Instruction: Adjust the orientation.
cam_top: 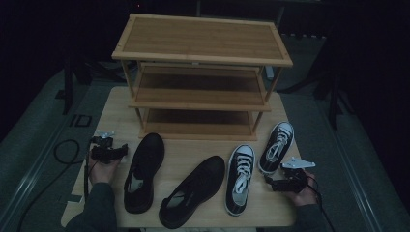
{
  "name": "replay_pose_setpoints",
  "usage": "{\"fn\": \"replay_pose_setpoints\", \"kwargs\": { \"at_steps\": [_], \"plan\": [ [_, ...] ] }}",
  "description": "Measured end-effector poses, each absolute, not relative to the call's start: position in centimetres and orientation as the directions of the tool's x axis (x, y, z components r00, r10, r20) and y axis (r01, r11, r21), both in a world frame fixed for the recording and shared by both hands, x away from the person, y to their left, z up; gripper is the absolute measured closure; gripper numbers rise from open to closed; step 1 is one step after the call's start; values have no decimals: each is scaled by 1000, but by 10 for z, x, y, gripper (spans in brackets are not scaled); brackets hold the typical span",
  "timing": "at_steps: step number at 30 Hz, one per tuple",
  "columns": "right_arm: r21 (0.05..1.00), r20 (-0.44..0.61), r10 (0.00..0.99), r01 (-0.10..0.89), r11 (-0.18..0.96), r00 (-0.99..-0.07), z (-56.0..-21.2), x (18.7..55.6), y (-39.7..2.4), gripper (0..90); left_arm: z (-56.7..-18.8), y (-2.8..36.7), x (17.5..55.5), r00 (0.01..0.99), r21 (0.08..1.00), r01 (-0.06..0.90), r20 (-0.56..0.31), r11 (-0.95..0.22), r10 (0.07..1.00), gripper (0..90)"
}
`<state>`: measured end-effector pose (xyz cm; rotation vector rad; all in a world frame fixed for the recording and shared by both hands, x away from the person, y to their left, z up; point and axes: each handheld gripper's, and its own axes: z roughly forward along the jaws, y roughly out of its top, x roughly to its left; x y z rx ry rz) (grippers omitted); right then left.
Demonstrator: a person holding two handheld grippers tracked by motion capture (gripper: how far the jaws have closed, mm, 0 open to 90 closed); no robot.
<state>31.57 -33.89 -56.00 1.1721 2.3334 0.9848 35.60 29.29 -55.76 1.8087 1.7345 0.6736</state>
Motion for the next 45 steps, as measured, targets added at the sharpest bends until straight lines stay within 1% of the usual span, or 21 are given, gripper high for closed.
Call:
{"fn": "replay_pose_setpoints", "kwargs": {
  "at_steps": [1, 2, 4, 6, 10, 16, 18, 19, 21, 23, 24, 25, 26, 27, 28, 29, 30, 31, 42, 43, 45],
  "plan": [
    [717, 0, 802, 560, 417, -597, -560, 316, -339, 112, -557, 294, 355, 47, 682, 731, -14, -25, 999, 421],
    [717, 0, 802, 559, 417, -597, -560, 316, -339, 111, -556, 295, 354, 55, 677, 735, -13, -31, 998, 443],
    [717, 0, 802, 560, 417, -597, -560, 316, -339, 111, -554, 297, 352, 67, 671, 741, -22, -35, 997, 453],
    [717, 0, 802, 560, 417, -597, -560, 316, -339, 111, -550, 299, 349, 84, 673, 739, -37, -38, 996, 482],
    [717, 0, 802, 560, 417, -597, -560, 316, -339, 111, -540, 301, 343, 126, 676, 735, -64, -49, 990, 501],
    [716, 0, 802, 560, 417, -597, -560, 316, -339, 111, -524, 298, 338, 198, 677, 729, -65, -102, 978, 503],
    [716, 0, 802, 560, 417, -597, -560, 316, -339, 111, -521, 296, 338, 222, 673, 730, -65, -122, 973, 544],
    [716, 0, 802, 560, 417, -597, -560, 316, -339, 111, -520, 295, 339, 233, 671, 730, -63, -131, 971, 544],
    [717, 0, 802, 559, 416, -597, -560, 316, -339, 111, -519, 292, 340, 242, 669, 730, -58, -142, 969, 574],
    [717, 0, 802, 559, 417, -597, -560, 316, -339, 111, -519, 290, 341, 256, 669, 727, -56, -154, 965, 610],
    [716, 0, 802, 560, 417, -597, -560, 316, -339, 111, -519, 287, 341, 274, 664, 726, -41, -178, 961, 661],
    [717, 0, 802, 560, 416, -597, -560, 316, -339, 111, -519, 287, 341, 274, 664, 726, -41, -178, 961, 693],
    [717, 0, 802, 560, 416, -597, -560, 316, -339, 111, -519, 285, 342, 282, 662, 726, -40, -186, 959, 693],
    [716, 0, 802, 560, 417, -597, -560, 316, -339, 111, -519, 283, 342, 294, 658, 727, -39, -197, 955, 766],
    [717, 0, 802, 560, 416, -597, -560, 316, -339, 111, -519, 281, 342, 302, 657, 725, -35, -206, 953, 799],
    [717, 0, 802, 560, 416, -597, -560, 316, -339, 111, -519, 280, 343, 310, 653, 726, -30, -216, 950, 799],
    [717, 0, 802, 559, 417, -597, -560, 316, -339, 111, -519, 278, 343, 319, 649, 727, -30, -225, 947, 836],
    [717, 0, 802, 559, 417, -598, -560, 316, -339, 111, -519, 277, 344, 330, 648, 725, -28, -234, 944, 892],
    [717, 0, 802, 559, 416, -597, -560, 316, -339, 111, -522, 257, 348, 446, 608, 720, -38, -333, 894, 900],
    [717, 0, 802, 559, 417, -597, -560, 316, -339, 111, -522, 255, 349, 451, 605, 717, -23, -346, 892, 900],
    [717, 0, 802, 559, 417, -597, -560, 316, -339, 111, -521, 252, 351, 463, 599, 717, -27, -357, 886, 900]
  ]
}}
